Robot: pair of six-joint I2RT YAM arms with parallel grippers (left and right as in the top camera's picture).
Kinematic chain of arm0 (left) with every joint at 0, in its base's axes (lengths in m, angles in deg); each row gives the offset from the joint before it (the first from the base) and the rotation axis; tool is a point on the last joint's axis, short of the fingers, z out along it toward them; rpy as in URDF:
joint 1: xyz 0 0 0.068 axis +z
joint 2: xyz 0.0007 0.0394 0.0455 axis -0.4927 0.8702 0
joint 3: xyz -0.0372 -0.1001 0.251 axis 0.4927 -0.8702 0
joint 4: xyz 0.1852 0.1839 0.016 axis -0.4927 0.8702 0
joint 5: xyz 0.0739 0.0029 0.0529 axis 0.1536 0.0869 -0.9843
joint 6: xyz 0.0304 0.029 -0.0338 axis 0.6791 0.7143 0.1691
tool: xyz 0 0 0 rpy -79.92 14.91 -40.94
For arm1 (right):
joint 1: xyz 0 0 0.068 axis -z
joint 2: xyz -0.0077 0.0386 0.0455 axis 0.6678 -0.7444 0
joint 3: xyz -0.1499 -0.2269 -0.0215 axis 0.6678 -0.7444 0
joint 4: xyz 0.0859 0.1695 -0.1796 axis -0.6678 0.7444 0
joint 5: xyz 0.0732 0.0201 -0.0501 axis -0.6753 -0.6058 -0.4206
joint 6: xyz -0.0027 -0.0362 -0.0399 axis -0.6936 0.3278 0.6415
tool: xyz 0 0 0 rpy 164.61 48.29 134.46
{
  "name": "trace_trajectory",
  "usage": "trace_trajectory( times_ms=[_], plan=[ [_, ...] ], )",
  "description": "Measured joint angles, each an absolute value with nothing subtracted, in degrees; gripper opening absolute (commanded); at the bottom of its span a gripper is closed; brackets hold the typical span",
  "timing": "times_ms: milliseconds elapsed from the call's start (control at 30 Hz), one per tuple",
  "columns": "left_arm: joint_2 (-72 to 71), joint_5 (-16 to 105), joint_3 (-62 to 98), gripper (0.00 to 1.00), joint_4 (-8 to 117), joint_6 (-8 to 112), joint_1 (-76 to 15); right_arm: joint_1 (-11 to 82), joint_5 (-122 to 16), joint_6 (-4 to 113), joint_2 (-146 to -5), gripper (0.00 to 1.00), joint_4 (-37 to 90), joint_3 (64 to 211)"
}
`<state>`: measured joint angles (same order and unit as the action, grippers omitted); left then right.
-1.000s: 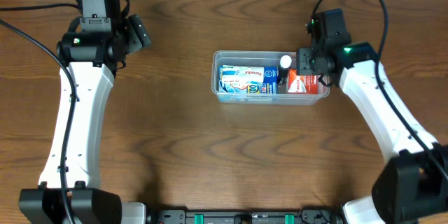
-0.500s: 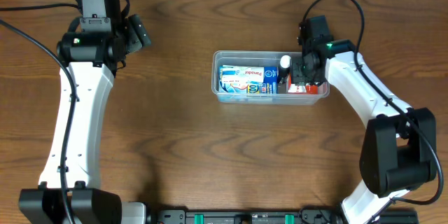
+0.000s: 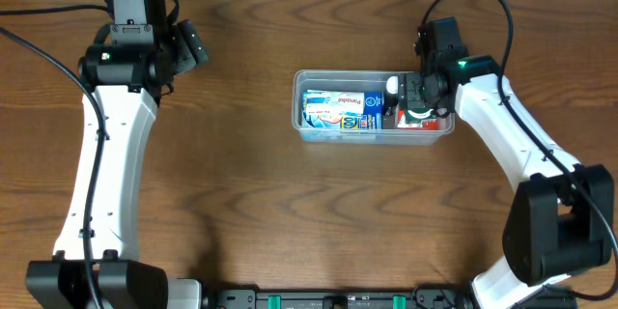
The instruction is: Pack container
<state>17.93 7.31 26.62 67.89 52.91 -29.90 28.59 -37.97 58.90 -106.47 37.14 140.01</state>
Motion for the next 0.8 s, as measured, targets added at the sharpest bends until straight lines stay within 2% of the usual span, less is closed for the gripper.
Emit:
trace_trajectory(
  times_ms=[233, 333, 667, 800],
  plan=[
    [17.9, 7.3, 26.6, 0.98, 67.9, 52.9, -29.9, 29.2, -37.9, 59.6, -99.3, 0.79, 38.5, 139.9],
    [17.9, 7.3, 26.6, 0.98, 67.9, 52.9, -29.9, 30.1, -37.9, 59.8, -93.8, 0.83, 39.7, 139.9],
    [17.9, 7.3, 26.6, 0.98, 67.9, 52.9, -29.9, 30.6, -39.0, 62.0, -67.1, 0.99, 43.6, 139.9],
    [17.9, 7.3, 26.6, 0.98, 67.9, 52.9, -29.9, 30.6, -39.1, 62.4, -54.7, 0.99, 48.0, 140.1]
  ],
)
